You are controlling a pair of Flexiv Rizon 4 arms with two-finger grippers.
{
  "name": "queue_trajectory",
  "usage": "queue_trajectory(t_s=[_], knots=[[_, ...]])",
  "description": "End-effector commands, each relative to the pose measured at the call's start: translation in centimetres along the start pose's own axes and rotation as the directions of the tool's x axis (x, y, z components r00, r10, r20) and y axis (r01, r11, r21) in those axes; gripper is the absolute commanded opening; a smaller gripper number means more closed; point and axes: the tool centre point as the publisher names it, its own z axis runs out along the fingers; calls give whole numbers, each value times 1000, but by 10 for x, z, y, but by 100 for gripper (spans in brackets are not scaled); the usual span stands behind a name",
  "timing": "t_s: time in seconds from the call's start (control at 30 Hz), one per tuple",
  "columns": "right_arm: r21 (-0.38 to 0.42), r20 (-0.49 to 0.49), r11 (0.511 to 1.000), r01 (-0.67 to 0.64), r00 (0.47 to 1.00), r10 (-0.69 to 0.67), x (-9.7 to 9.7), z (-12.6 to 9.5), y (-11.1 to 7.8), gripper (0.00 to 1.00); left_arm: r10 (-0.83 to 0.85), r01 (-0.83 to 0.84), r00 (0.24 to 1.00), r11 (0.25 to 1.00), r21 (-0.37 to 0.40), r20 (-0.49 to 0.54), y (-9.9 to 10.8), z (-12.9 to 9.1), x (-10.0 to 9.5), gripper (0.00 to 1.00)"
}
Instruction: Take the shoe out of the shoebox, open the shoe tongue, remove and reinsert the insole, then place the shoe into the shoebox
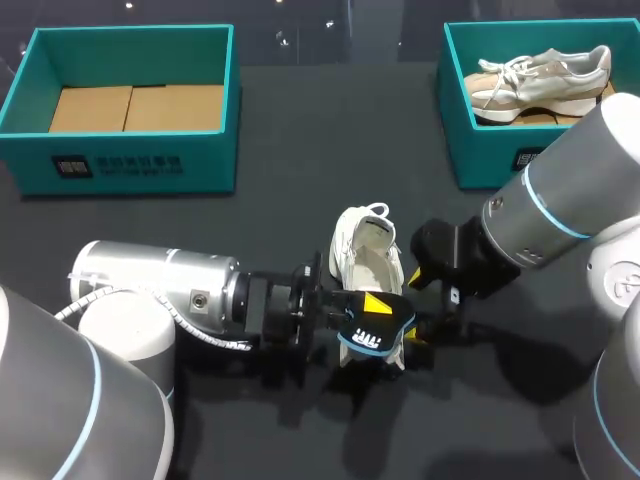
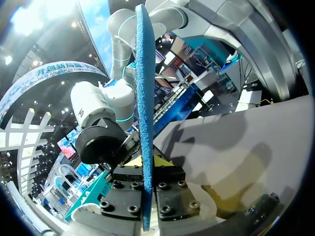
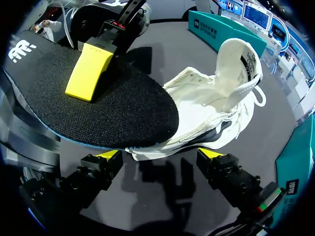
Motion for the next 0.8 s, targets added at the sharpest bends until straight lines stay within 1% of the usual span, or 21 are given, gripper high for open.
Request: queue_trajectory(t_s=[0.03,0.8], knots=[[1,4,1000,0,1000,0,1,1,0,100,4,-4,1000,1000,3,-8,3,0,0,0],[1,4,1000,0,1000,0,1,1,0,100,0,0,1000,1000,-25,0,24,0,-5,0]])
